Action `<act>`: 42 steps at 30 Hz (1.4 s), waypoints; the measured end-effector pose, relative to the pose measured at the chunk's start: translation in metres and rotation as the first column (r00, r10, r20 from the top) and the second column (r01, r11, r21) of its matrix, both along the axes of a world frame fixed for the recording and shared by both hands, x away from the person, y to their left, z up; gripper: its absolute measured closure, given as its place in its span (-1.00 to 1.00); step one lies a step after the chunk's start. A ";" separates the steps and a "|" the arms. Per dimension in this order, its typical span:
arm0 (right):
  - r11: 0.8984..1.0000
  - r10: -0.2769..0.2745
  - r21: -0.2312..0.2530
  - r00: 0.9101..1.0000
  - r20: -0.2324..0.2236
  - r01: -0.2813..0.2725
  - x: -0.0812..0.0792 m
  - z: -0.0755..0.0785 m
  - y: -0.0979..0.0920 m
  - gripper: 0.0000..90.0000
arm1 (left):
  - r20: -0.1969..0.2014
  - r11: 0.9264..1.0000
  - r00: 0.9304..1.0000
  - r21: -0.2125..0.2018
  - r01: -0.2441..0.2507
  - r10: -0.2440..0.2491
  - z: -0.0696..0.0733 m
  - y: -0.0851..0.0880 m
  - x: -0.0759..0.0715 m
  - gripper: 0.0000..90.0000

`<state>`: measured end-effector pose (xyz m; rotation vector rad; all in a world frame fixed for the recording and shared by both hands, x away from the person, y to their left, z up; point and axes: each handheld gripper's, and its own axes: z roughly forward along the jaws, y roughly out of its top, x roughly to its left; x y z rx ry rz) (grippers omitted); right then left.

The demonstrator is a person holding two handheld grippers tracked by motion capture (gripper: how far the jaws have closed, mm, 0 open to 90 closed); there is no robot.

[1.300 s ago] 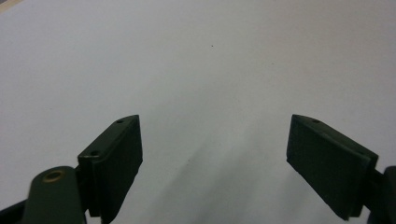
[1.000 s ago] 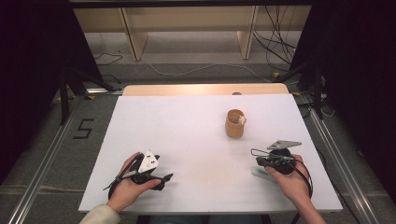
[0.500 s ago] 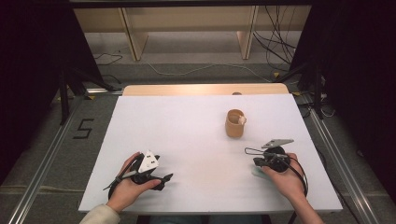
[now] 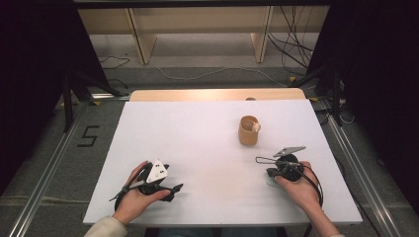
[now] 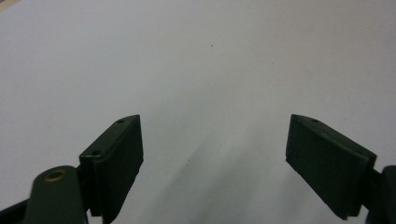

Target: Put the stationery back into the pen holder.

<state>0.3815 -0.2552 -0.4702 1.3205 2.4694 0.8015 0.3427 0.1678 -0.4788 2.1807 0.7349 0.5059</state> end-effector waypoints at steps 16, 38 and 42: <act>1.000 0.007 0.001 1.000 -0.016 -0.007 0.002 -0.002 0.002 1.00 | -0.001 1.000 1.000 -0.001 0.002 -0.002 0.000 0.000 0.000 -0.57; 0.998 0.067 0.009 0.996 -0.064 -0.067 -0.014 0.000 0.006 1.00 | 0.001 1.000 1.000 0.000 0.001 -0.001 0.000 0.001 0.000 -0.56; 0.996 0.085 0.014 0.994 -0.070 -0.084 -0.021 0.000 0.005 1.00 | -0.001 1.000 1.000 0.000 0.000 0.000 0.000 0.001 0.000 -0.56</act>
